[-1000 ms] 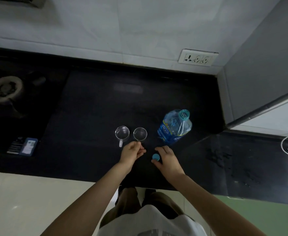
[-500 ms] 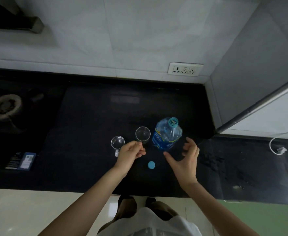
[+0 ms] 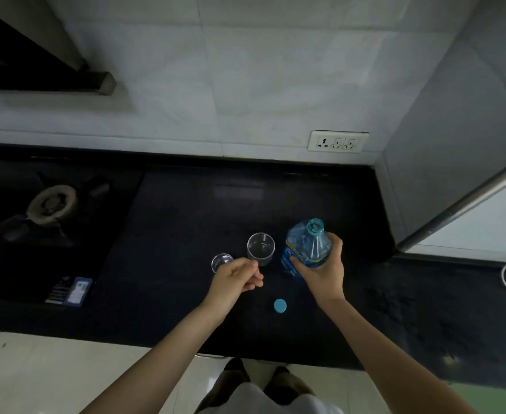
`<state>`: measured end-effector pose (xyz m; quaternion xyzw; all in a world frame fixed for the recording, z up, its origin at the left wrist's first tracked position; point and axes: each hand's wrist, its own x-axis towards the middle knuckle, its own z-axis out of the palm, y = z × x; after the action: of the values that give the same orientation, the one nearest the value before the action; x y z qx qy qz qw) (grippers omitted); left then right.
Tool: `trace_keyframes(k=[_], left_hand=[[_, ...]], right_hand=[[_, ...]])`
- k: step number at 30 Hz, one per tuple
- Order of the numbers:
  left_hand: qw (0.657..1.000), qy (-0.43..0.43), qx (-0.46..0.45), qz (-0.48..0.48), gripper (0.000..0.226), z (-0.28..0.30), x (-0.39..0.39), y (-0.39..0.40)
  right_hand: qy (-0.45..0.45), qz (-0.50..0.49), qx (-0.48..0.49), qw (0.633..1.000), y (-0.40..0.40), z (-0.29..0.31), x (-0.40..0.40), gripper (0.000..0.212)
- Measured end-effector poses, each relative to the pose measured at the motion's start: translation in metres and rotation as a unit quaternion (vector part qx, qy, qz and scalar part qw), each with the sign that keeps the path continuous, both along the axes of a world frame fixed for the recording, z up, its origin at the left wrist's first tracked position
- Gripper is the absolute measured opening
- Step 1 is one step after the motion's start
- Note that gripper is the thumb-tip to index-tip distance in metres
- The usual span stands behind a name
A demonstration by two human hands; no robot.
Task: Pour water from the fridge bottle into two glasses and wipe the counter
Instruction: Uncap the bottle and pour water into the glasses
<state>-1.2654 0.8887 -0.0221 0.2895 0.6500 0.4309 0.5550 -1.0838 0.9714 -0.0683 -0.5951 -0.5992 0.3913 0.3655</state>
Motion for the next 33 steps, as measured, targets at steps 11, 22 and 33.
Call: trace_keyframes(k=[11, 22, 33], left_hand=[[0.997, 0.018, 0.065, -0.033, 0.031, 0.066, -0.018, 0.013], [0.984, 0.017, 0.161, -0.078, 0.032, 0.125, -0.018, 0.017], [0.98, 0.021, 0.177, -0.089, 0.033, 0.14, -0.018, 0.017]], right_hand=[[-0.105, 0.095, 0.157, 0.977, 0.016, 0.074, 0.017, 0.081], [-0.281, 0.091, 0.375, 0.879, 0.052, 0.169, 0.024, 0.081], [-0.407, 0.157, 0.514, 0.739, 0.074, 0.206, 0.025, 0.079]])
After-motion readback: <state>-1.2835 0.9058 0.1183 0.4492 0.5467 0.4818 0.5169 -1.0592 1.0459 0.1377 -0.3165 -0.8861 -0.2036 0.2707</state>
